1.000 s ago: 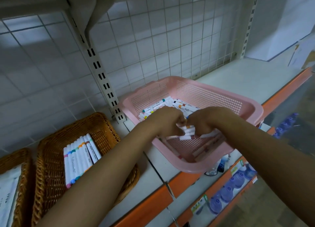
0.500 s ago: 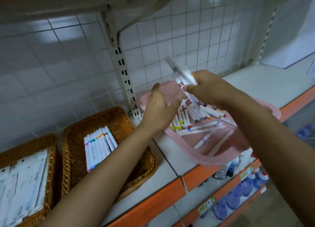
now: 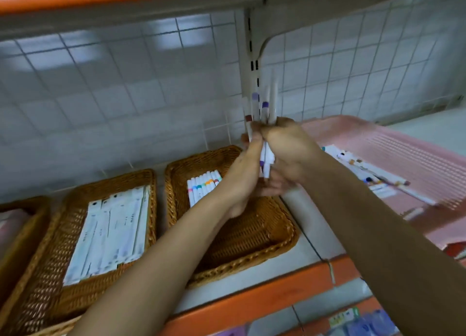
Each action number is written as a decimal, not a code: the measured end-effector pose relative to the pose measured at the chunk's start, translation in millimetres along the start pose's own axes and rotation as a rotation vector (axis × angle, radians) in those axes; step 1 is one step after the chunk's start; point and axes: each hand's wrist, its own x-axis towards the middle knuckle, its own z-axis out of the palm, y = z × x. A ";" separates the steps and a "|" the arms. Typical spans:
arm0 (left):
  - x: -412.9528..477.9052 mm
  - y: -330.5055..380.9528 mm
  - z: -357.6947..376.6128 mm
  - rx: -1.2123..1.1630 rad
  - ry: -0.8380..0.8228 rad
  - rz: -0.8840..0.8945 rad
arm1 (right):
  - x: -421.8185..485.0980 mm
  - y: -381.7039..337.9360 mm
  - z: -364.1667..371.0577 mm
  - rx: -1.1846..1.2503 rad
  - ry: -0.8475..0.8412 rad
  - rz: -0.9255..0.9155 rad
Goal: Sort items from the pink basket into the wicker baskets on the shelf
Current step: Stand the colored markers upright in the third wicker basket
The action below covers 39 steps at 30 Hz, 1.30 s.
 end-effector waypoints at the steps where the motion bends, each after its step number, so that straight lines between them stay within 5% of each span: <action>1: -1.4 -2.2 -8.9 0.024 0.007 0.001 | 1.4 5.0 3.9 -0.032 -0.030 0.019; 7: -17.8 -14.8 -51.9 0.028 -0.028 0.001 | -1.2 29.2 23.9 -0.013 -0.240 0.268; 20: -22.3 -28.4 -92.6 -0.011 0.119 0.029 | -4.0 44.9 57.3 -0.197 -0.421 0.251; 25: -17.5 -33.3 -98.6 -0.073 0.286 0.017 | 0.8 50.7 57.8 -0.221 -0.336 0.229; 32: -12.8 -41.8 -98.5 -0.015 0.306 0.033 | 7.6 51.3 52.0 -0.341 -0.244 0.175; 35: -12.0 -40.8 -98.3 -0.126 0.367 0.013 | 15.7 51.8 48.4 -0.767 -0.118 0.052; 39: -11.5 -41.9 -99.1 -0.173 0.400 0.022 | 16.7 64.6 48.1 -1.323 -0.174 -0.096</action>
